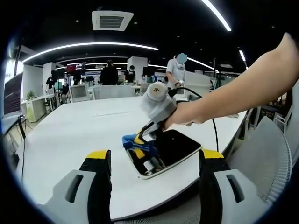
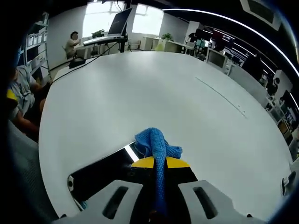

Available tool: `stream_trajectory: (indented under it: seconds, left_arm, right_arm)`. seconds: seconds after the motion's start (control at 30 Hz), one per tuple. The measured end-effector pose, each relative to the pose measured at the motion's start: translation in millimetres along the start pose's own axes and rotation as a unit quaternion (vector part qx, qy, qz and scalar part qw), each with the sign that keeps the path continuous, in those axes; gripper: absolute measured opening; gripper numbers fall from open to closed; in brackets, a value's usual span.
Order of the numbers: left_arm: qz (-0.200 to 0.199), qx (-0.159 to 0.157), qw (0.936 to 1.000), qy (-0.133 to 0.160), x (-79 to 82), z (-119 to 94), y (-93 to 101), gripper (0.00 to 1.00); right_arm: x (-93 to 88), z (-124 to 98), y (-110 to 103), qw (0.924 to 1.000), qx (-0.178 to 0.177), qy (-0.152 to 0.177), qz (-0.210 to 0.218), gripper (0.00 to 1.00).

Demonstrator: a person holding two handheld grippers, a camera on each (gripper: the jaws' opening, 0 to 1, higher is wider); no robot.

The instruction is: Wipe the mirror surface with the cleaning cloth until all visible marks leave the cleaned area.

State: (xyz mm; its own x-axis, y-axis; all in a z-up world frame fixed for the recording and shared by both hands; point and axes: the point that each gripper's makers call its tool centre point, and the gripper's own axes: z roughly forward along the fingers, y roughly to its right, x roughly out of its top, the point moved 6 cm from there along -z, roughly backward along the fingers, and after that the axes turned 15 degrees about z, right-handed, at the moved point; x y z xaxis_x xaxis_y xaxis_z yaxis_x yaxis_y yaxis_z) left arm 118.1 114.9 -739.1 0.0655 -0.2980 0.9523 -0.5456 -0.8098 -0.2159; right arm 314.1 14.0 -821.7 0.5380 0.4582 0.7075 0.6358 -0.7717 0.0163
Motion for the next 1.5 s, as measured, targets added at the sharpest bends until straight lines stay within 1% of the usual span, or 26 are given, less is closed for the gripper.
stream_trajectory:
  seconds: [0.13, 0.27, 0.47, 0.63, 0.7, 0.73, 0.77, 0.83, 0.87, 0.9, 0.93, 1.0, 1.13, 1.2, 1.3, 1.5]
  left_arm:
    - [0.0, 0.001, 1.0, 0.001, 0.2, -0.1, -0.1, 0.74]
    - [0.0, 0.001, 1.0, 0.002, 0.1, -0.1, -0.4, 0.74]
    - [0.0, 0.001, 1.0, 0.002, 0.2, -0.3, 0.0, 0.74]
    - [0.0, 0.002, 1.0, 0.004, 0.7, -0.3, -0.1, 0.74]
    - [0.001, 0.002, 1.0, 0.006, 0.8, -0.2, -0.3, 0.73]
    - [0.001, 0.002, 1.0, 0.006, 0.9, -0.2, -0.4, 0.73]
    - [0.001, 0.003, 1.0, 0.007, 1.0, -0.3, -0.4, 0.73]
    - [0.001, 0.003, 1.0, 0.008, 1.1, -0.4, -0.6, 0.73]
    - [0.001, 0.003, 1.0, 0.008, 1.3, -0.4, -0.3, 0.73]
    - [0.001, 0.003, 1.0, 0.008, 1.4, -0.5, -0.2, 0.72]
    - [0.001, 0.003, 1.0, 0.008, 1.7, -0.7, 0.1, 0.72]
    - [0.001, 0.003, 1.0, 0.009, 2.4, -1.1, 0.8, 0.73]
    - [0.001, 0.003, 0.9999, 0.01, 3.3, -1.4, 1.5, 0.73]
    - [0.001, 0.006, 0.9999, 0.01, 3.7, -1.6, 1.3, 0.73]
    - [0.001, 0.005, 0.9999, 0.01, 3.3, -1.5, 1.4, 0.73]
    - [0.001, 0.005, 0.9999, 0.01, 3.8, -1.5, 1.6, 0.73]
  right_arm:
    - [-4.2, -2.1, 10.7, 1.0, -0.004, -0.001, 0.005, 0.01]
    - [-7.2, -5.3, 14.7, 1.0, -0.007, 0.002, 0.006, 0.01]
    - [-8.9, -7.7, 15.7, 0.9999, -0.009, 0.004, 0.011, 0.01]
    - [-10.5, -7.4, 15.6, 0.9996, -0.01, 0.016, 0.019, 0.01]
    - [-11.0, -7.4, 16.8, 0.9992, -0.004, 0.017, 0.035, 0.01]
    - [-12.0, -7.9, 16.3, 0.9981, 0.009, 0.014, 0.059, 0.01]
    - [-12.5, -9.0, 16.5, 0.9975, 0.015, 0.011, 0.068, 0.01]
    - [-12.9, -9.2, 20.5, 0.998, 0.02, 0.01, 0.06, 0.01]
    - [-14.3, -9.6, 19.3, 0.9954, 0.025, 0.011, 0.091, 0.01]
    - [-15.0, -8.9, 20.5, 0.9939, 0.025, 0.017, 0.106, 0.01]
    - [-16.2, -9.2, 21.6, 0.994, 0.026, 0.023, 0.103, 0.01]
    - [-17.8, -10.7, 19.8, 0.9942, 0.026, 0.026, 0.101, 0.01]
    - [-19.5, -12.7, 17.3, 0.9953, 0.028, 0.021, 0.09, 0.01]
    - [-21.3, -14.7, 15.2, 0.9972, 0.031, 0.016, 0.066, 0.01]
    - [-26.5, -22.6, 5.6, 0.9976, 0.035, 0.015, 0.058, 0.01]
    - [-34.2, -32.9, -4.3, 0.9973, 0.047, 0.011, 0.056, 0.01]
